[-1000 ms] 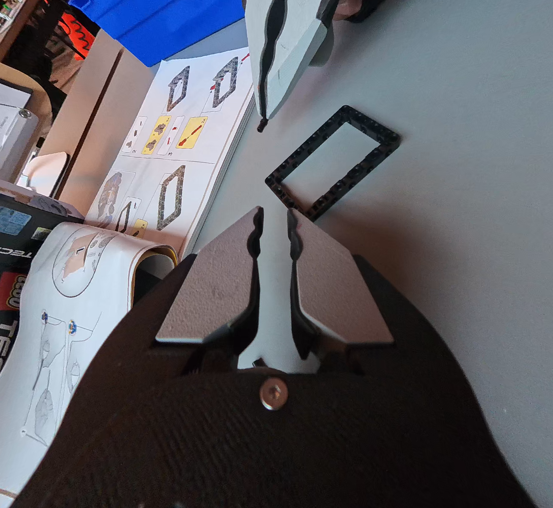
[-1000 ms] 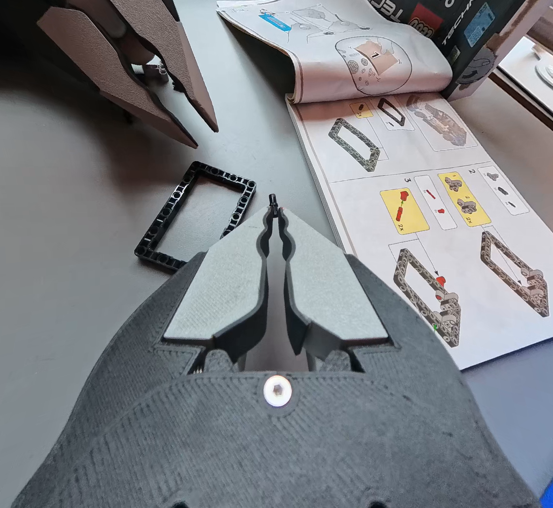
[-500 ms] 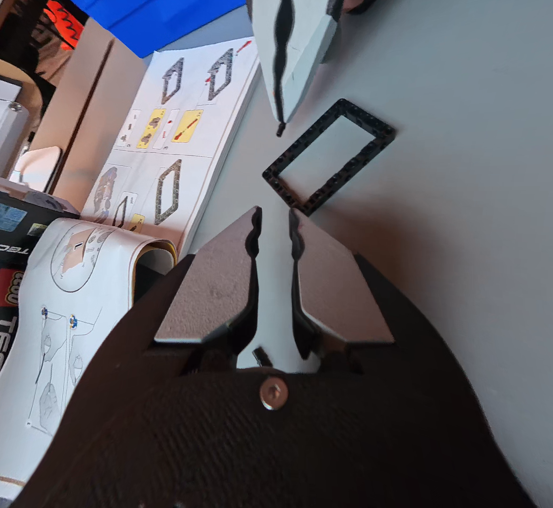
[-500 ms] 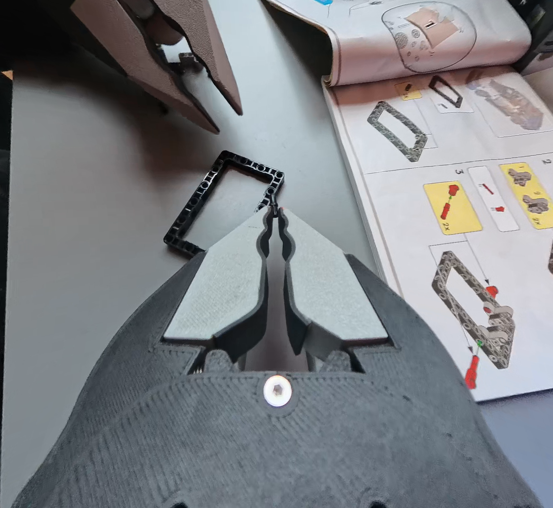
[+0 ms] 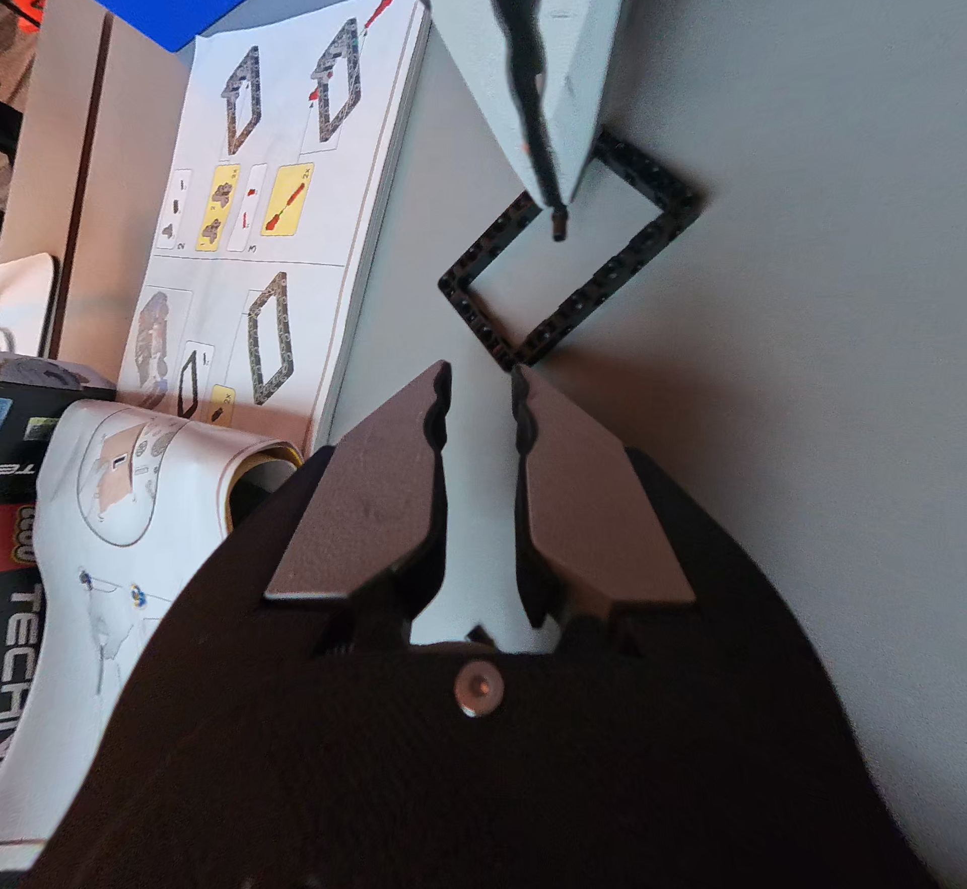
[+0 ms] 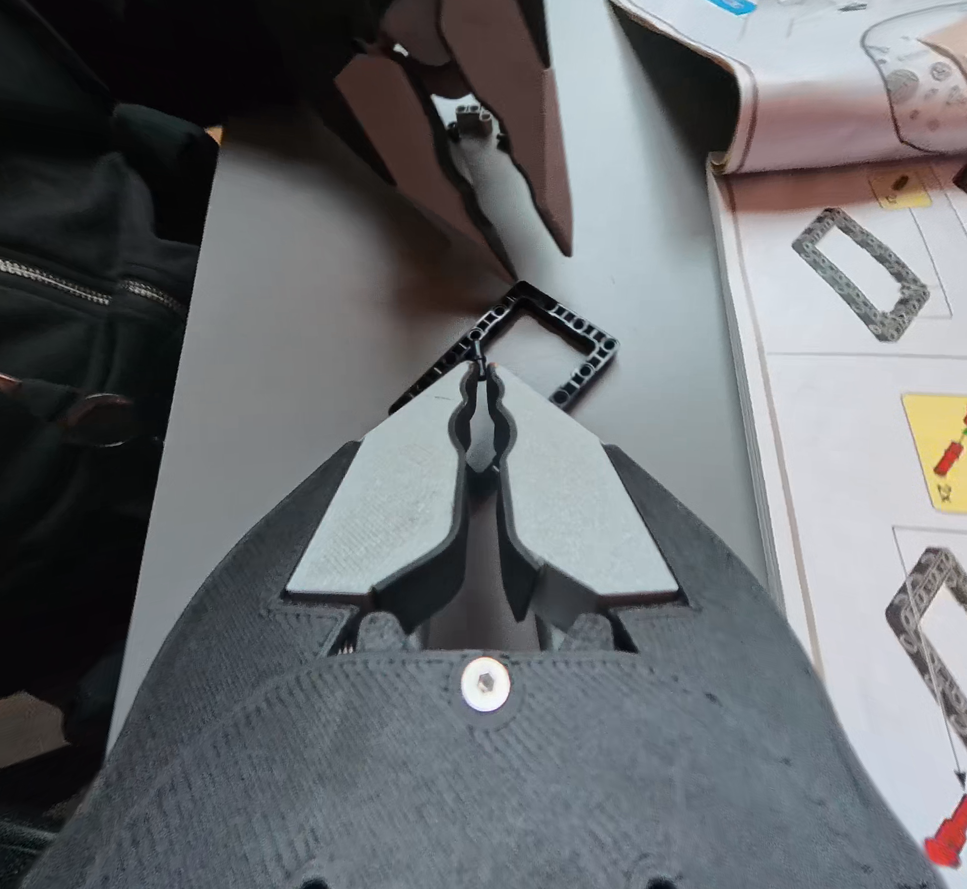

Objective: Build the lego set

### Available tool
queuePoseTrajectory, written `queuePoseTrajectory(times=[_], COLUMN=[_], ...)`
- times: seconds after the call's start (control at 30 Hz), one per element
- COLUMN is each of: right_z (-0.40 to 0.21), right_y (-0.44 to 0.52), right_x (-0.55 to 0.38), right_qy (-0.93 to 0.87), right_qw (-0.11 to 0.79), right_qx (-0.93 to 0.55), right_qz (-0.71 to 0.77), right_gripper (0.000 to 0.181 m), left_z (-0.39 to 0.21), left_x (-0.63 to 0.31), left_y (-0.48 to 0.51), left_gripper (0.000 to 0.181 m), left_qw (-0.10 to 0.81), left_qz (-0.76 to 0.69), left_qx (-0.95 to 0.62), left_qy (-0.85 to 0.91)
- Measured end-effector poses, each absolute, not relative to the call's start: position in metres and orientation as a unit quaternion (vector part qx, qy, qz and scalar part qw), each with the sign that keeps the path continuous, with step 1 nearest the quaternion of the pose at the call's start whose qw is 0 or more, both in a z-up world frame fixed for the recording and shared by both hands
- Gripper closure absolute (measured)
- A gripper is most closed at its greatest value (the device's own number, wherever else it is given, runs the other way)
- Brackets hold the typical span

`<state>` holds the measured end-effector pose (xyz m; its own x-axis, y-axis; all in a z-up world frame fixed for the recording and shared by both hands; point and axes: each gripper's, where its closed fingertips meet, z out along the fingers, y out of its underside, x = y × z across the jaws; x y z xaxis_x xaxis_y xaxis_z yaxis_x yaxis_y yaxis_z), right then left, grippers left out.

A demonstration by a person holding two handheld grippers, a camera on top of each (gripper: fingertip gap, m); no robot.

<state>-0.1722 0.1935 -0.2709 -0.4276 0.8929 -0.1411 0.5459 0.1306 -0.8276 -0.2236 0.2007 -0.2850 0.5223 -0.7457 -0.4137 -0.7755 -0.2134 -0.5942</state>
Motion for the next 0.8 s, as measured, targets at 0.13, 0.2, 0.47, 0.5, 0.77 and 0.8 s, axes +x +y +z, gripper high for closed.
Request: queuePoseTrajectory(times=[0.13, 0.2, 0.47, 0.5, 0.77, 0.8], right_z=[-0.284, -0.285, -0.288, -0.287, -0.292, -0.292], right_y=[0.198, 0.201, 0.201, 0.201, 0.206, 0.205], right_x=[-0.179, -0.184, -0.199, -0.201, -0.213, -0.213], right_qy=[-0.777, -0.797, -0.864, -0.871, -0.909, -0.91], right_qw=[0.222, 0.239, 0.243, 0.246, 0.264, 0.268], right_qx=[-0.474, -0.451, -0.34, -0.326, -0.216, -0.204], right_qz=[0.35, 0.322, 0.28, 0.273, 0.239, 0.242], right_gripper=[0.181, 0.181, 0.181, 0.181, 0.181, 0.181], left_z=[-0.29, -0.289, -0.281, -0.282, -0.295, -0.296], left_x=[-0.238, -0.24, -0.218, -0.218, -0.22, -0.221], left_y=[0.208, 0.207, 0.19, 0.19, 0.195, 0.196], left_gripper=[0.161, 0.161, 0.159, 0.159, 0.169, 0.17], left_qw=[0.386, 0.387, 0.391, 0.387, 0.366, 0.366], left_qz=[0.052, 0.039, -0.106, -0.111, -0.085, -0.082], left_qx=[-0.79, -0.8, -0.815, -0.818, -0.826, -0.826], left_qy=[0.474, 0.457, 0.415, 0.411, 0.42, 0.42])
